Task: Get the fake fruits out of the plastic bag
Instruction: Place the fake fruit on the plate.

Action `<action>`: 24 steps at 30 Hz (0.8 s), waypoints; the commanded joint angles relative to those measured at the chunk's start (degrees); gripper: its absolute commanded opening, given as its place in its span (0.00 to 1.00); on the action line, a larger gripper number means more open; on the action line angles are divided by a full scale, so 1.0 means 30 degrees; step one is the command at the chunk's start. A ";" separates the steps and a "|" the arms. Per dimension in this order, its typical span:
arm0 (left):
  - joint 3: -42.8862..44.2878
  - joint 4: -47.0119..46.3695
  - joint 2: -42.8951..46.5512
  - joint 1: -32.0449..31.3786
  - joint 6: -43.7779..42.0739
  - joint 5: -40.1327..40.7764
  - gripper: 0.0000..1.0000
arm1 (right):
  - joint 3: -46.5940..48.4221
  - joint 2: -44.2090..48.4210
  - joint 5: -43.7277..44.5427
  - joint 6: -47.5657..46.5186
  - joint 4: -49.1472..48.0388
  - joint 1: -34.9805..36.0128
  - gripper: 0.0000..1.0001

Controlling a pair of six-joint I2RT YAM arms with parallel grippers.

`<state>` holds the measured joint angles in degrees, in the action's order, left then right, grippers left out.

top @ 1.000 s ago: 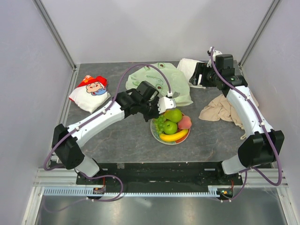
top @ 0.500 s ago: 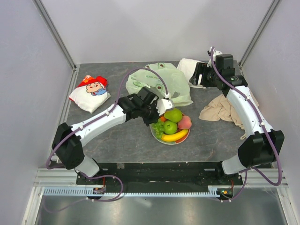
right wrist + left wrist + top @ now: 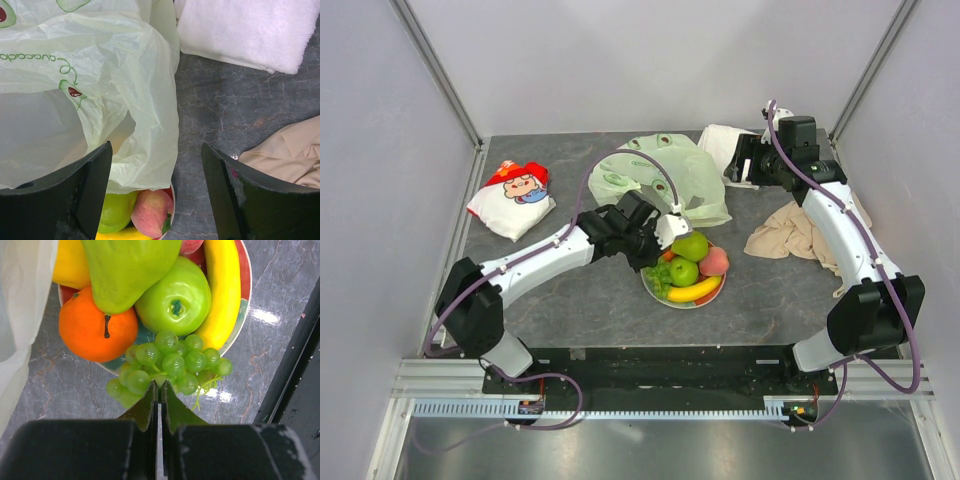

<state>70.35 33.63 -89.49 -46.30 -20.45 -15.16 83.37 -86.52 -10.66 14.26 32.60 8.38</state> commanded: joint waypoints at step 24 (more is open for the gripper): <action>-0.0307 -0.0957 0.1730 0.0024 0.0488 -0.0864 0.58 | 0.0978 -0.0808 0.0095 -0.0037 -0.0261 -0.0099 0.80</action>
<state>67.37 32.40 -89.80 -46.30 -19.99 -16.58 83.53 -88.58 -10.63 14.24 32.58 8.38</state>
